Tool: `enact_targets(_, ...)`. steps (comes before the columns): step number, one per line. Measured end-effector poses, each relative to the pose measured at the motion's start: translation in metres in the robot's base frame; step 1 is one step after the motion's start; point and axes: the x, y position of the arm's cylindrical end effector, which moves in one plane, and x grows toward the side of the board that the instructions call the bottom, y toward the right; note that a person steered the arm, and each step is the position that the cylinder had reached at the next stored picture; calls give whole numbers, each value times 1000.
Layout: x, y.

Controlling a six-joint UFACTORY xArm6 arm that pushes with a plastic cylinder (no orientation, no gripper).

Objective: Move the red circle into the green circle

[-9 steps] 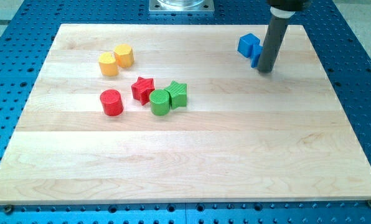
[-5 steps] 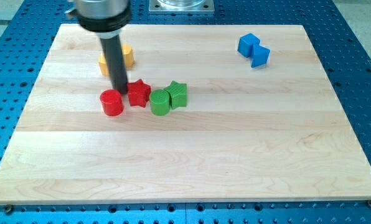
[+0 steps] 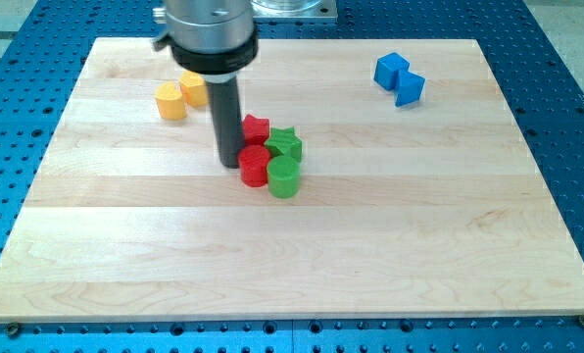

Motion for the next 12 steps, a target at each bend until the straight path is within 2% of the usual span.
enact_targets(2, 43, 0)
enact_targets(3, 43, 71)
enact_targets(4, 64, 88)
enact_targets(6, 71, 202)
enact_targets(7, 16, 203)
enact_targets(8, 55, 224)
enact_targets(9, 108, 130)
enact_targets(10, 81, 96)
enact_targets(11, 41, 125)
enact_targets(12, 20, 181)
